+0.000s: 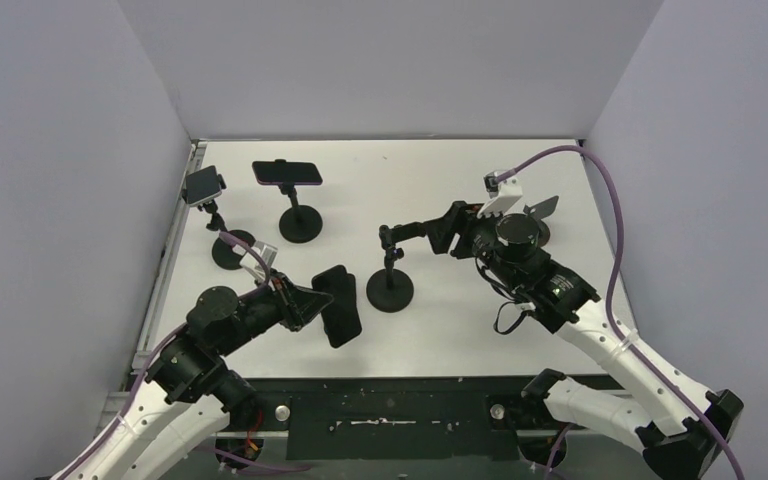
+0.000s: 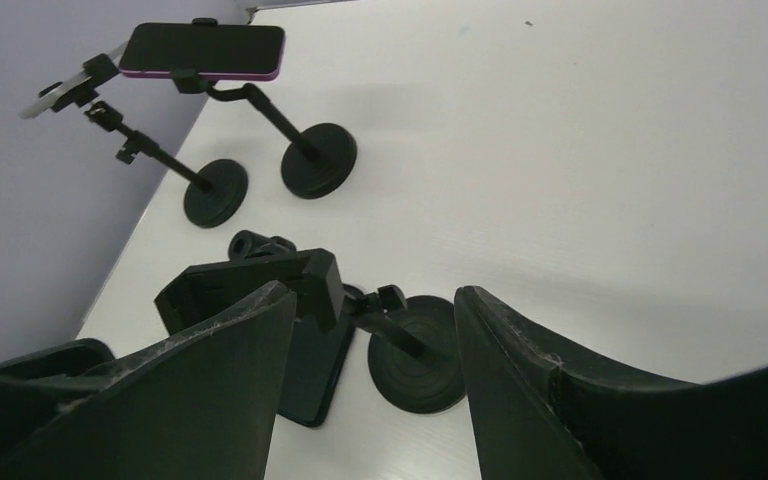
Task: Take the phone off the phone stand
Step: Pick up the phone stand at the center of the board, then place the phone stand at the center of the board, then place the phone at the center of the board.
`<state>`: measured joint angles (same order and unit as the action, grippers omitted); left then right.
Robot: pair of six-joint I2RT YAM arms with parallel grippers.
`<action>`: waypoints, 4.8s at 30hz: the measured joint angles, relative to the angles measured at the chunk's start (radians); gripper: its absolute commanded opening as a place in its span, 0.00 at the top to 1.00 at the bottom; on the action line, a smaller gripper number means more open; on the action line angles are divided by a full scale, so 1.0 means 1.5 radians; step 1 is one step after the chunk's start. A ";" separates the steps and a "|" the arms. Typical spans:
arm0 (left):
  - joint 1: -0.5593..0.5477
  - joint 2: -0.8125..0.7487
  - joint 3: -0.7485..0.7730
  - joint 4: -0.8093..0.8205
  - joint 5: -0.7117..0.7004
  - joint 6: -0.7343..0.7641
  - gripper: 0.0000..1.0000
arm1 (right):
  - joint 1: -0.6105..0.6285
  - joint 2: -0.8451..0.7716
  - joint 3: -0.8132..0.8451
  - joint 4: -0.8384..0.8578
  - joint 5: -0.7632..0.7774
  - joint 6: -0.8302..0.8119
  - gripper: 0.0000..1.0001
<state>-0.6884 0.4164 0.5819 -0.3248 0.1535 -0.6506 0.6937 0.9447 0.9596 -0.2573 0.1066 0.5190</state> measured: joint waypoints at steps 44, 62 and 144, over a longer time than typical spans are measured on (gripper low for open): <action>0.000 0.009 -0.070 0.038 0.008 -0.018 1.00 | -0.034 0.062 0.008 0.045 -0.105 -0.034 1.00; 0.000 0.003 -0.088 0.063 0.008 -0.036 1.00 | -0.174 0.122 0.080 0.043 -0.002 -0.097 1.00; 0.000 0.121 -0.144 0.465 0.203 -0.136 1.00 | -0.039 -0.026 -0.279 0.434 -0.631 0.236 0.29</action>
<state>-0.6884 0.5980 0.3653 0.3729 0.4583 -0.8539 0.6350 0.9051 0.5415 0.3935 -0.8402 0.8734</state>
